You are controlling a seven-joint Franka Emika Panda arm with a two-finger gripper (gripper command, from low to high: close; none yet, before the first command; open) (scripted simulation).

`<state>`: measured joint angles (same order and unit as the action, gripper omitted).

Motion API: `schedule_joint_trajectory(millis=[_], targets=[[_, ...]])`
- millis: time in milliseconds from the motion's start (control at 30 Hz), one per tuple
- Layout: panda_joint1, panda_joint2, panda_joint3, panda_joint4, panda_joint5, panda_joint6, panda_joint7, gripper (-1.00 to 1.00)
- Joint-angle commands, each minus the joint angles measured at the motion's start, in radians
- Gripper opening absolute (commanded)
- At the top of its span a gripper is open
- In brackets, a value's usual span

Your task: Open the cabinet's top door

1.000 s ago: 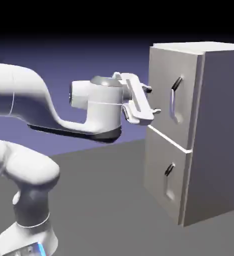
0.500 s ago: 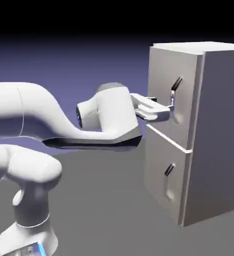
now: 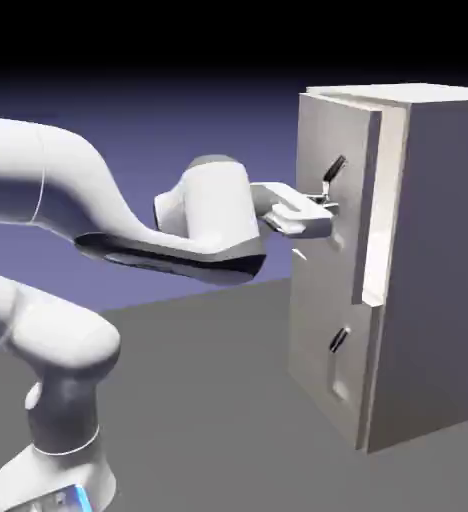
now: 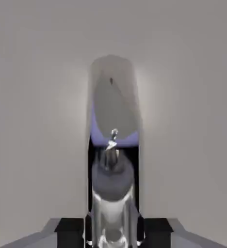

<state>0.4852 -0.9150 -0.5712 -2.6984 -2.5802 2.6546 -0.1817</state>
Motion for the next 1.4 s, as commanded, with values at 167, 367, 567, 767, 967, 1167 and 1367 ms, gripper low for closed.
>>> schedule_joint_trajectory(millis=[167, 367, 567, 767, 967, 1167, 1367], targets=[[-0.121, -0.067, 0.194, -0.112, 0.262, -0.119, -0.102, -1.00], [-0.169, -0.132, 0.377, -0.189, 0.523, -0.256, -0.192, -1.00], [-0.163, -0.164, 0.564, -0.226, 0.784, -0.426, -0.254, -1.00], [-0.135, -0.129, 0.771, -0.206, 1.045, -0.638, -0.277, -1.00], [-0.141, -0.007, 0.988, -0.108, 1.288, -0.885, -0.259, -1.00], [-0.219, 0.177, 1.195, 0.063, 1.474, -1.146, -0.210, -1.00], [-0.350, 0.383, 1.386, 0.270, 1.586, -1.407, -0.140, -1.00]])
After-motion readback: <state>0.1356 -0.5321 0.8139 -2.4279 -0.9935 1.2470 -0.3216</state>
